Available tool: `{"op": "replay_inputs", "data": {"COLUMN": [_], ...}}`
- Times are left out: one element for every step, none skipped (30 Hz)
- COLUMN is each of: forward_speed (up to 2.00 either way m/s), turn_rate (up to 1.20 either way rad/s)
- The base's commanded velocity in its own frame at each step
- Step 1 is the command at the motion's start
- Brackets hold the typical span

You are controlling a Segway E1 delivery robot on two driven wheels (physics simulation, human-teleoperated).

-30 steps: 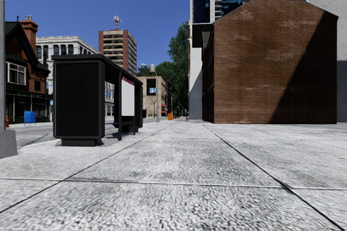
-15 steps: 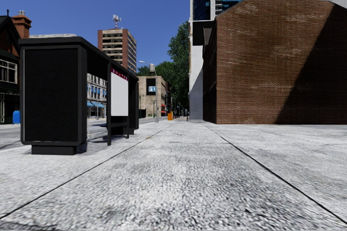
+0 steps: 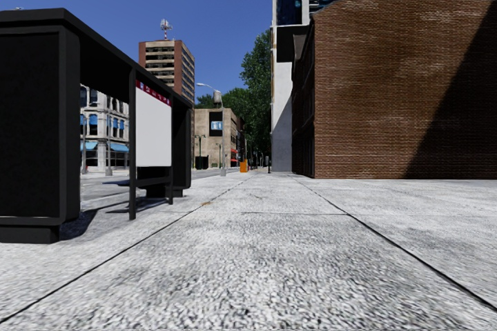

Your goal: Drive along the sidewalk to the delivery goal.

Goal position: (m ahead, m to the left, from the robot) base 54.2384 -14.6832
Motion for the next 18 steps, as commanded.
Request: {"op": "replay_inputs", "data": {"forward_speed": [2.0, 2.0, 2.0, 2.0, 2.0, 2.0, 2.0, 2.0, 2.0, 2.0, 2.0, 2.0, 2.0, 2.0, 2.0, 2.0, 2.0, 2.0], "turn_rate": [0.0, 0.0, 0.0, 0.0, 0.0, 0.0, 0.0, 0.0, 0.0, 0.0, 0.0, 0.0, 0.0, 0.0, 0.0, 0.0, 0.0, 0.0]}}
